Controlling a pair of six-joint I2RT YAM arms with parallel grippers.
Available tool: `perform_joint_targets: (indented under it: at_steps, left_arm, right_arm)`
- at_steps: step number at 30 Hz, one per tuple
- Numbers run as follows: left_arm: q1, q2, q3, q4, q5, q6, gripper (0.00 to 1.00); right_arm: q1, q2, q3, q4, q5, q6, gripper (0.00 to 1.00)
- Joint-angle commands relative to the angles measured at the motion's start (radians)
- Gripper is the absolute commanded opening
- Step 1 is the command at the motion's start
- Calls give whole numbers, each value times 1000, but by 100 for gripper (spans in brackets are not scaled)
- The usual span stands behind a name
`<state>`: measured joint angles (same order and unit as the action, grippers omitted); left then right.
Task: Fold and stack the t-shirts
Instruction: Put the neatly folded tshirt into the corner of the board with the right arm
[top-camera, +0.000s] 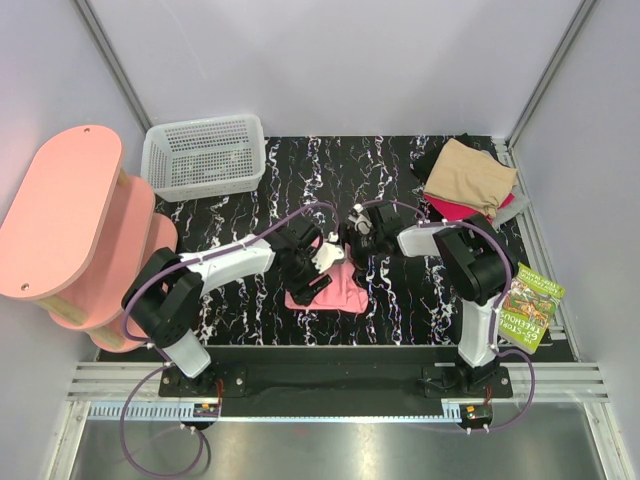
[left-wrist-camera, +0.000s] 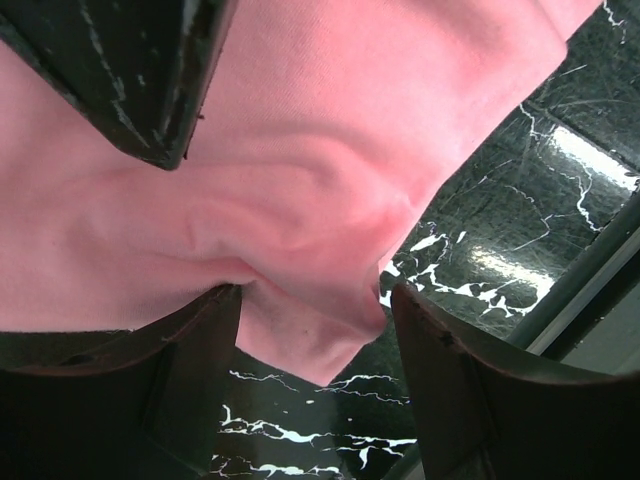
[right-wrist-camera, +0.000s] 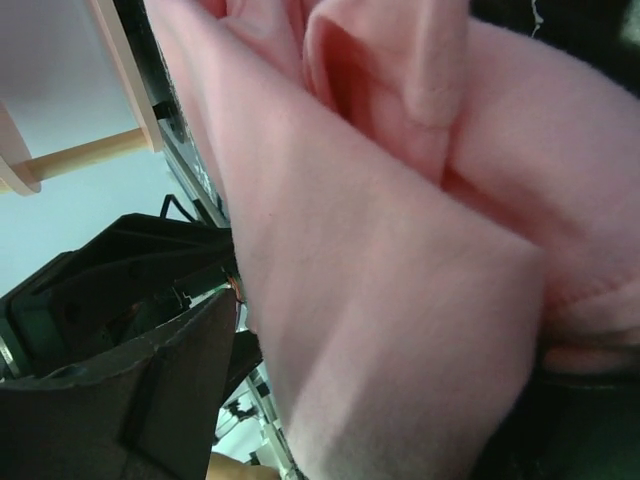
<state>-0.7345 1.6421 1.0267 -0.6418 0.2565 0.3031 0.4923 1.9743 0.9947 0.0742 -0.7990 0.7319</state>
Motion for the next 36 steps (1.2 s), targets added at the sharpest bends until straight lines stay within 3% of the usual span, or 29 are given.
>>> perform_joint_targets:
  at_steps: [1,4,5,7,8,9,16,19,26,36]
  left_arm:
    - [-5,-22,-2,37,-13,14,66]
    - [-5,-28,6,37,-20,22,66]
    - [-5,-30,7,37,-25,22,66]
    - [-5,-33,10,36,-31,24,66]
    - [-5,-39,10,36,-36,25,66]
    - [-5,-42,9,34,-37,27,66]
    - [7,-102,15,11,-74,39,67]
    - [62,-152,65,-41,-69,51,67]
    - [265,-330,233,-211,-37,100,69]
    - [352,-620,141,-320,-72,70,70]
  right_arm:
    - [32,130,-68,-151,196,-68,76]
    - [32,129,-67,-146,190,-69,60]
    - [32,132,-67,-146,187,-69,43]
    - [32,132,-62,-143,178,-68,22]
    - [31,130,-62,-143,173,-68,4]
    - [34,130,-62,-145,172,-66,0]
    - [32,75,-48,-146,169,-80,0]
    - [0,32,10,-186,170,-91,0]
    - [-184,58,264,-296,107,-120,0]
    - [-290,175,582,-454,73,-196,0]
